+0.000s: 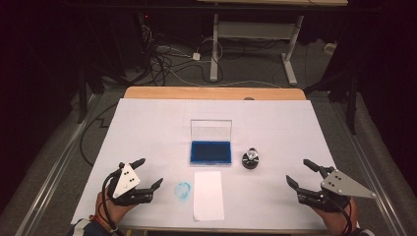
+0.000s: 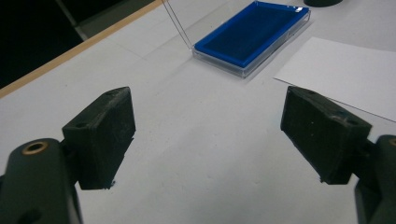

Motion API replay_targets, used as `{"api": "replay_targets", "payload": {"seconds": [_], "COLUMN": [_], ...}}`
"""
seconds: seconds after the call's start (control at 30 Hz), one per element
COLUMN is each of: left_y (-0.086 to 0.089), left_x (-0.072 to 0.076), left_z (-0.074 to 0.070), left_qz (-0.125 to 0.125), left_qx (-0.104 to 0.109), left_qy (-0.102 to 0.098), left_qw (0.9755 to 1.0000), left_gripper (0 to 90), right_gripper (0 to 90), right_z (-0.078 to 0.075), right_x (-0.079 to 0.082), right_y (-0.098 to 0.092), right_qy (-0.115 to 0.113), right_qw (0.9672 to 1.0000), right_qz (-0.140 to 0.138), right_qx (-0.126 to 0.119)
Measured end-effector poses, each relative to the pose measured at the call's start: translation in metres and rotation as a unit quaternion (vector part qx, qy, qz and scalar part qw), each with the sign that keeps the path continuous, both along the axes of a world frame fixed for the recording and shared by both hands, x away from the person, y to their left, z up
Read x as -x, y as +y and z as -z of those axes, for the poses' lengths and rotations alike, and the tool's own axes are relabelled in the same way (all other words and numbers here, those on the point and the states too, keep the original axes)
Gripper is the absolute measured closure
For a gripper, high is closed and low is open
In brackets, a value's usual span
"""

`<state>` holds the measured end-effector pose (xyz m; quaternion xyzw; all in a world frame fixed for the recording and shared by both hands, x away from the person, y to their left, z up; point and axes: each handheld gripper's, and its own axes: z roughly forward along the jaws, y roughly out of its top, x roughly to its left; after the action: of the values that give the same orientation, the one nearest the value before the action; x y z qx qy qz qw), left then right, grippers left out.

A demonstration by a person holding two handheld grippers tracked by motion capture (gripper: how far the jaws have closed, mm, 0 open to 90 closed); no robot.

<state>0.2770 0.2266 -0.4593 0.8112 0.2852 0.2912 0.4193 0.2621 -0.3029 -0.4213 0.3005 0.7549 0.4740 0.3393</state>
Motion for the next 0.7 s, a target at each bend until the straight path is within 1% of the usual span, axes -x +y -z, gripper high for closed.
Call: {"api": "replay_targets", "payload": {"seconds": [0.1,0.17,0.23,0.33,0.5,0.57,0.7], "left_y": [-0.002,-0.003,-0.003,-0.003,-0.002,-0.002,-0.002], "left_x": [-0.001,-0.001,-0.002,-0.004,-0.003,-0.002,-0.001], "left_z": [0.001,0.003,0.004,0.005,0.007,0.007,0.006], "left_qz": [0.001,-0.001,0.003,0.003,0.007,0.01,0.009], "left_qx": [-0.003,-0.012,-0.012,-0.005,-0.01,-0.012,-0.015], "left_qy": [0.002,0.001,0.005,0.008,0.012,0.012,0.01], "left_qw": [1.0,0.9999,0.9999,1.0,0.9999,0.9998,0.9998], "left_gripper": [16.9,16.7,16.7,16.7,16.7,16.7,16.7], "right_gripper": [26.4,26.6,26.7,27.0,27.0,27.0,26.8], "right_z": [0.0,0.0,0.0,0.0,0.002,0.002,0.002], "right_x": [-0.001,-0.002,-0.003,-0.005,-0.009,-0.011,-0.015], "right_y": [-0.002,-0.003,-0.003,-0.002,0.001,0.002,0.003], "right_qy": [0.006,0.01,0.015,0.025,0.039,0.044,0.059], "right_qw": [1.0,0.9999,0.9999,0.9996,0.999,0.9986,0.9975], "right_qz": [-0.001,-0.004,-0.004,-0.007,-0.014,-0.017,-0.021], "right_qx": [0.0,0.0,0.004,0.006,0.015,0.023,0.033]}}
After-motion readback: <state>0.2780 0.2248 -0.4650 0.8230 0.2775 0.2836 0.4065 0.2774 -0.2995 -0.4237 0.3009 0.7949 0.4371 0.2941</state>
